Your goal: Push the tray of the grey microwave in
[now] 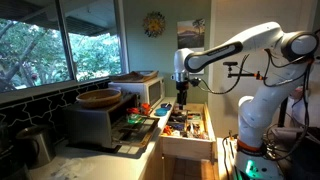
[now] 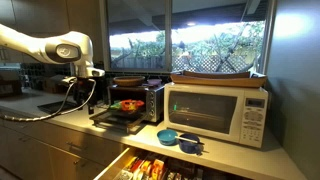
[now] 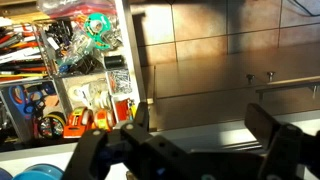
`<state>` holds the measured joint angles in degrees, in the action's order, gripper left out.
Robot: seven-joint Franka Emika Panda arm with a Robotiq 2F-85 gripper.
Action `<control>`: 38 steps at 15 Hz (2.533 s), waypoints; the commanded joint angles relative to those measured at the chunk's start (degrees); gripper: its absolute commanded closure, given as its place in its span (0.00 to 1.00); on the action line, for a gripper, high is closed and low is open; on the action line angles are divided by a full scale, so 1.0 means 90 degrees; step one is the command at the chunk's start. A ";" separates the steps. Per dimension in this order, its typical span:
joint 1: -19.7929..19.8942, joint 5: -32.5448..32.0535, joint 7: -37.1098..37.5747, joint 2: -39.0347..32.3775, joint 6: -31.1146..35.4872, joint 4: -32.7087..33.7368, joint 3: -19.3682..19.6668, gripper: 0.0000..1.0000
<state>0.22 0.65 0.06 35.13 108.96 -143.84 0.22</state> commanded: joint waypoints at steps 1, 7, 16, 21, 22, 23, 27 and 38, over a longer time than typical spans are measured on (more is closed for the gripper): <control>0.0000 -0.0002 -0.0001 -0.0003 -0.0015 0.0013 0.0002 0.00; 0.0000 -0.0002 -0.0001 -0.0003 -0.0015 0.0013 0.0002 0.00; 0.0000 -0.0002 -0.0001 -0.0003 -0.0015 0.0013 0.0002 0.00; -0.0010 0.0066 0.0206 -0.0071 0.0907 -0.0142 -0.0086 0.00; -0.0008 0.0037 0.0275 -0.0119 0.1296 -0.0173 -0.0141 0.00; -0.0042 0.0100 0.0299 -0.0182 0.1785 -0.0217 -0.0152 0.00; -0.0387 0.0607 0.0090 -0.0661 0.2828 -0.0223 -0.0078 0.00; -0.0631 0.1195 -0.0575 -0.1282 0.3364 -0.0178 0.0112 0.00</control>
<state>-6.02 11.94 -4.06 25.89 135.16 -145.43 1.75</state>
